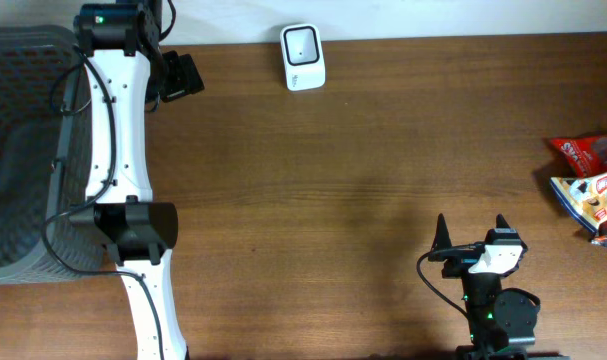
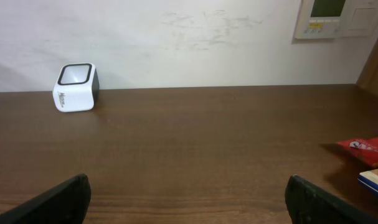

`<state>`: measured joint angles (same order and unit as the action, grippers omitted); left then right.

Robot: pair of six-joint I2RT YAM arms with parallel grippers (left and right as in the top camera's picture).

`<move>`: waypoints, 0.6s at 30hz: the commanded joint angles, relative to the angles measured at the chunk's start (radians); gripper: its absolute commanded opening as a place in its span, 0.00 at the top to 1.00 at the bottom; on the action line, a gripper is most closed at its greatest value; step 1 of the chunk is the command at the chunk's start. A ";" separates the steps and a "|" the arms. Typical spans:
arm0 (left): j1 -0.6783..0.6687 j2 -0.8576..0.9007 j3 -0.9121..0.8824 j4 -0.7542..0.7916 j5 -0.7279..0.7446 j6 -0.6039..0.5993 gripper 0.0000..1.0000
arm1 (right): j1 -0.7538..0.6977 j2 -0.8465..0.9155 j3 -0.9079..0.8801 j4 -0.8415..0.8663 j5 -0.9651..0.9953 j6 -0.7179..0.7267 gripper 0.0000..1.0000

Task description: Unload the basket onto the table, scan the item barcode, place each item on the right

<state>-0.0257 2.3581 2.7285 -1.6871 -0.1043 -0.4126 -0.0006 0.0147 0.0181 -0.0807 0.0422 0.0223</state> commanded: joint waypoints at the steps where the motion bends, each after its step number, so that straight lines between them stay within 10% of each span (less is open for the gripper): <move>1: 0.003 -0.015 0.006 -0.001 0.003 -0.005 0.01 | -0.008 -0.011 -0.013 0.002 -0.009 0.005 0.02; 14: 0.001 -0.048 0.003 -0.001 -0.016 -0.005 0.01 | -0.008 -0.011 -0.013 0.002 -0.009 0.005 0.02; 18: -0.007 -0.250 -0.238 0.043 -0.083 0.017 0.01 | -0.008 -0.011 -0.013 0.002 -0.008 0.005 0.02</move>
<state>-0.0277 2.2776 2.6205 -1.6741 -0.1249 -0.4091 -0.0006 0.0139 0.0181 -0.0803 0.0422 0.0223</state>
